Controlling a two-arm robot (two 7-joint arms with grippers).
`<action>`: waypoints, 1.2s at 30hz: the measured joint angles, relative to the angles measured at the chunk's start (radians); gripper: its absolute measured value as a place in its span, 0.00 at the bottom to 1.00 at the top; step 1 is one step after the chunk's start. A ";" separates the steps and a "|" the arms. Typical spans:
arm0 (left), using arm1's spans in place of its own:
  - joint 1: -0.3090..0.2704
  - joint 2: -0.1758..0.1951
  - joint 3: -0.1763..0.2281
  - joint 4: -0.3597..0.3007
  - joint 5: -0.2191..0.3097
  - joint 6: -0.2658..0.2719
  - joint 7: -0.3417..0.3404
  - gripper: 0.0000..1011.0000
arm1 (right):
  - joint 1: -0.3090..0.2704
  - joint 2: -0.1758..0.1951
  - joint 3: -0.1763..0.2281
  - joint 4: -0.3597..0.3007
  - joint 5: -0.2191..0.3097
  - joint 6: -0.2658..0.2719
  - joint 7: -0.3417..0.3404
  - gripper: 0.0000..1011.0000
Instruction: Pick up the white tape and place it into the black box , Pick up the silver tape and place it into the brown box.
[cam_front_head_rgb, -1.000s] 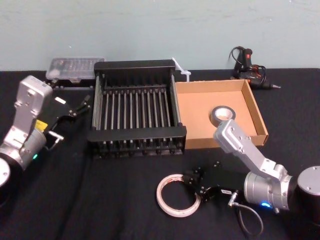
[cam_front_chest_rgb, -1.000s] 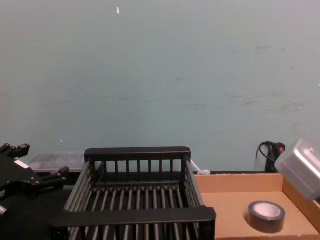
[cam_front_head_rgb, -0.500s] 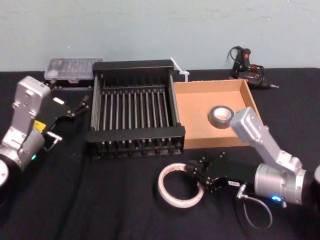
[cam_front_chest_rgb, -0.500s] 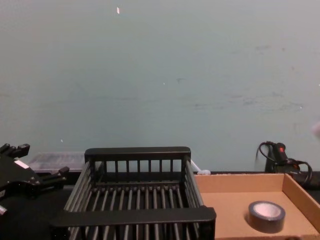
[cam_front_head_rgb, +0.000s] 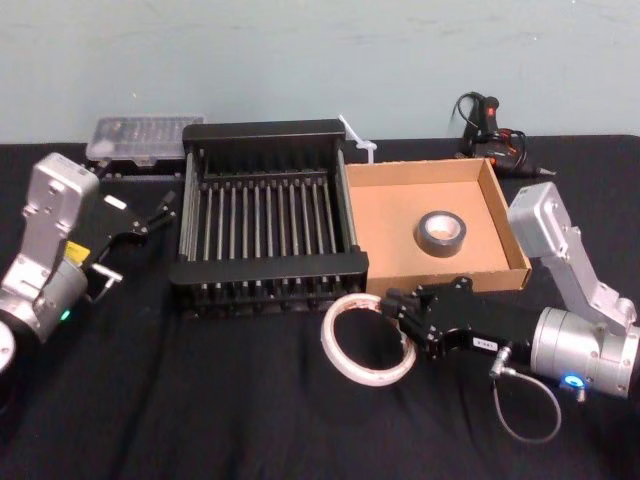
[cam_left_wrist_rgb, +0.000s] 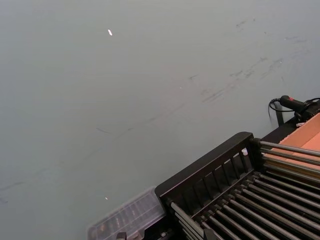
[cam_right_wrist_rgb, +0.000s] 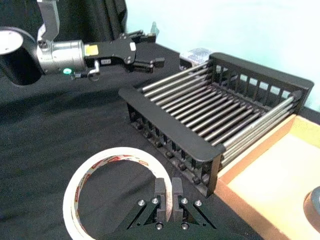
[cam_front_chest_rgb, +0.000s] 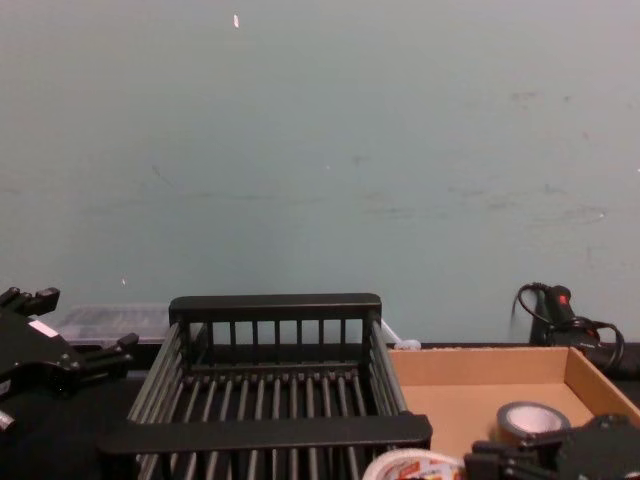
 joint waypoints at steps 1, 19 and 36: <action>0.000 0.000 0.000 0.000 0.000 0.000 0.000 0.99 | 0.000 0.000 0.000 0.000 0.003 -0.003 -0.002 0.08; 0.000 0.000 0.000 0.000 0.000 0.000 0.000 0.99 | 0.082 -0.072 -0.011 0.063 0.055 -0.019 -0.072 0.08; 0.000 0.000 0.000 0.000 0.000 0.000 0.000 0.99 | 0.223 -0.172 -0.057 0.193 0.043 0.000 -0.101 0.08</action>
